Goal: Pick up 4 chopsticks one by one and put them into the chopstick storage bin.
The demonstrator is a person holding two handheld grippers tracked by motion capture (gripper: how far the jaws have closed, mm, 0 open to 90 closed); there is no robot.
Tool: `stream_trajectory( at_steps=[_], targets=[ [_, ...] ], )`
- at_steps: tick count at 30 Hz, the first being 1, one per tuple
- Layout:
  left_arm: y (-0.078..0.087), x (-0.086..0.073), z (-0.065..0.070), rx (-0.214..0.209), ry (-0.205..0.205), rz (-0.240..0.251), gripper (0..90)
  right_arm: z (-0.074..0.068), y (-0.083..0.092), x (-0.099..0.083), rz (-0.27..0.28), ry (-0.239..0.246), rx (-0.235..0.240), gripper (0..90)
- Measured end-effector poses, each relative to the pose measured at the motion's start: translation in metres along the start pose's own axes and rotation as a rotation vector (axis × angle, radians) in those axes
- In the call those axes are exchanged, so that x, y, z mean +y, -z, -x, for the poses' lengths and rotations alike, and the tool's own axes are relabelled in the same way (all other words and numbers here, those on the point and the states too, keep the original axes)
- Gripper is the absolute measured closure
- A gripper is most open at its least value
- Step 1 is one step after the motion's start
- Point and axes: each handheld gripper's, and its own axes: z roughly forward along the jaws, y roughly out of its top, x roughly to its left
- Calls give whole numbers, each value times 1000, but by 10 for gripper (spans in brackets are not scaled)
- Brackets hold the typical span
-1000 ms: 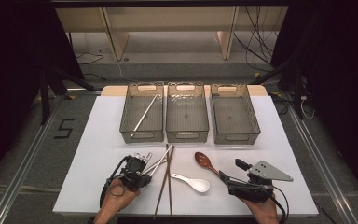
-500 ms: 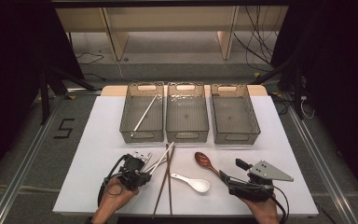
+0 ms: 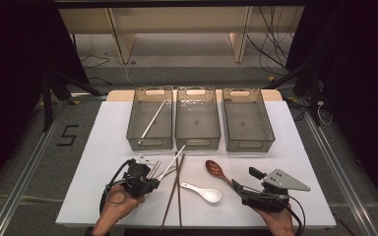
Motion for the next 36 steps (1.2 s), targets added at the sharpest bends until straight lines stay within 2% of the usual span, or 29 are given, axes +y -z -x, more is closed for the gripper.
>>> stream_trajectory(
  at_steps=[5,10,19,36],
  targets=[
    [6,6,-1,-7,-13,12,843,0,0,0,1,-2,0,264],
    [15,16,-5,1,-16,46,843,0,0,0,1,0,0,264],
    [28,41,-20,21,-9,117,843,0,1,0,3,-3,1,264],
    [37,76,-49,57,1,176,843,0,1,0,4,-1,3,264]
  ],
)
